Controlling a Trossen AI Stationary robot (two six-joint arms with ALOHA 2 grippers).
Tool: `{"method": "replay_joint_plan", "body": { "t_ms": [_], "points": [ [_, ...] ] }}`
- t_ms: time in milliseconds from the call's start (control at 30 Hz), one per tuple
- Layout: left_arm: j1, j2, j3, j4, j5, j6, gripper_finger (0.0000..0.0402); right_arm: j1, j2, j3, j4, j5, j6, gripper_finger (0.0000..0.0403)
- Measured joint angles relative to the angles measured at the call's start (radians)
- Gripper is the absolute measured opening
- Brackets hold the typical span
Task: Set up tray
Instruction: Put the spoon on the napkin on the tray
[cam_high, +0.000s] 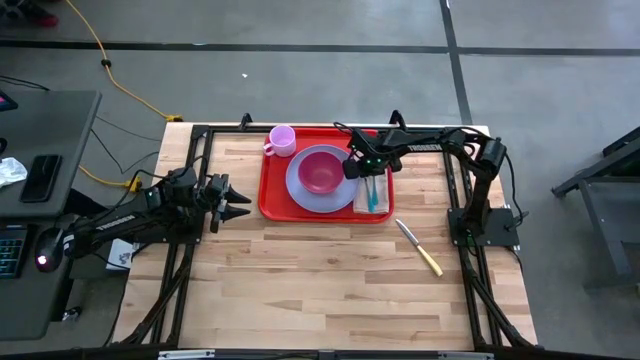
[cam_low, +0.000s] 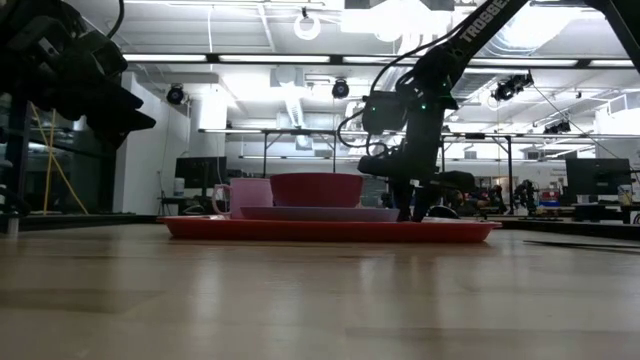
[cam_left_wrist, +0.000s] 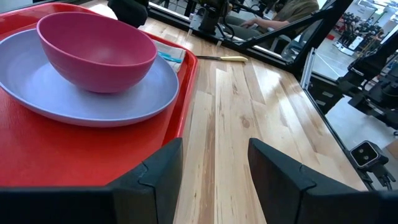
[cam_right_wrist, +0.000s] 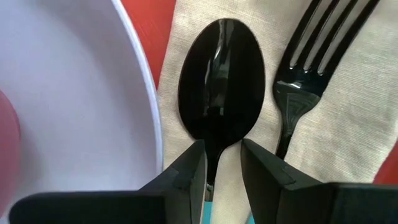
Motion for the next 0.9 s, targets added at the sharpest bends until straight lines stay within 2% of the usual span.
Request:
{"method": "replay_joint_plan", "body": {
  "t_ms": [400, 900],
  "points": [
    [0.0, 0.0, 0.0, 0.0, 0.0, 0.0, 0.0211, -0.001, 0.0, 0.0, 0.0, 0.019, 0.004, 0.0082],
    [0.0, 0.0, 0.0, 0.0, 0.0, 0.0, 0.0211, 0.001, 0.0, 0.0, 0.001, -0.053, -0.019, 0.0082]
  ]
}}
